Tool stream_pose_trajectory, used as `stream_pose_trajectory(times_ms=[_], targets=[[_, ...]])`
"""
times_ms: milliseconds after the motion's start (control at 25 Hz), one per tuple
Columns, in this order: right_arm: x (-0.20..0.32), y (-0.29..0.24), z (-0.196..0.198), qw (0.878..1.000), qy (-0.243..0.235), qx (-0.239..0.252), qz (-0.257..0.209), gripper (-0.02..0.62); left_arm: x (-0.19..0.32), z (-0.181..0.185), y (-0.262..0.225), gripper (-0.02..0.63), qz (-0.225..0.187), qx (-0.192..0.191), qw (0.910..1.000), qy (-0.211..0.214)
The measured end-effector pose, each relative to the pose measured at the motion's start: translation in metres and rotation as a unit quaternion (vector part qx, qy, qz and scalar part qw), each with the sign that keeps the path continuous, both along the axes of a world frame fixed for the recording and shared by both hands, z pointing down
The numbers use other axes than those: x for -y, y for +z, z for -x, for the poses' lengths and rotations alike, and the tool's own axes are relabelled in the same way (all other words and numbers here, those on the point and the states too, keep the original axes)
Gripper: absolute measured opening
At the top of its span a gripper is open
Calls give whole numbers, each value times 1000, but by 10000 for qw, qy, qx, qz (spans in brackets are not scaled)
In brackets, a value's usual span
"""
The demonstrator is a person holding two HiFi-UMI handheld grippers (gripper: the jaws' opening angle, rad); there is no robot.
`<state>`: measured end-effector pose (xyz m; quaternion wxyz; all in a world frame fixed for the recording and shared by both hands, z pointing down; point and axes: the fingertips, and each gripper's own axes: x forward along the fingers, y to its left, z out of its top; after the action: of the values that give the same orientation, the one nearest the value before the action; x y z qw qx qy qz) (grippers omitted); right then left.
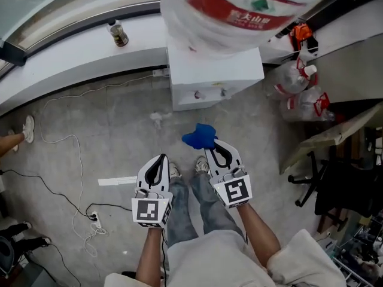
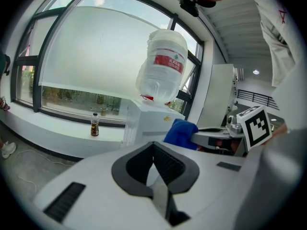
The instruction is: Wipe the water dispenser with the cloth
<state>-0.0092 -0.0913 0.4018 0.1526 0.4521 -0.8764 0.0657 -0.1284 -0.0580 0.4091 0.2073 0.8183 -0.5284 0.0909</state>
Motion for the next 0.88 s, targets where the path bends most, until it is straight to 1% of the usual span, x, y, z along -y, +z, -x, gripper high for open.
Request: stream_pose_trajectory(times_ms=[160,280,400,520,680,760,880], targets=[[0,46,8,9999,-54,90,122,41,7,1,42,12,11,-26,10000,-43],[0,92,9,9996,-104,27,256,41,15,3,72,12,62,-90,9999,-105],[4,134,8,9992,-77,-37,394,41,16,8,109,12,144,-121,9995,-244],[8,162,9,9993,7,34,383,41,19,15,137,12,201,-122,9990,-385],[11,193,9,9989,59,24,456,41,26,24,160,12,253,-223,9974,-634],[15,204,8,9985,140,-4,524,41,28,26,165,12,233,-237,9973,-661],[21,219,3,9972,280,-199,661,40,27,28,169,12,250,-211,9974,-643]])
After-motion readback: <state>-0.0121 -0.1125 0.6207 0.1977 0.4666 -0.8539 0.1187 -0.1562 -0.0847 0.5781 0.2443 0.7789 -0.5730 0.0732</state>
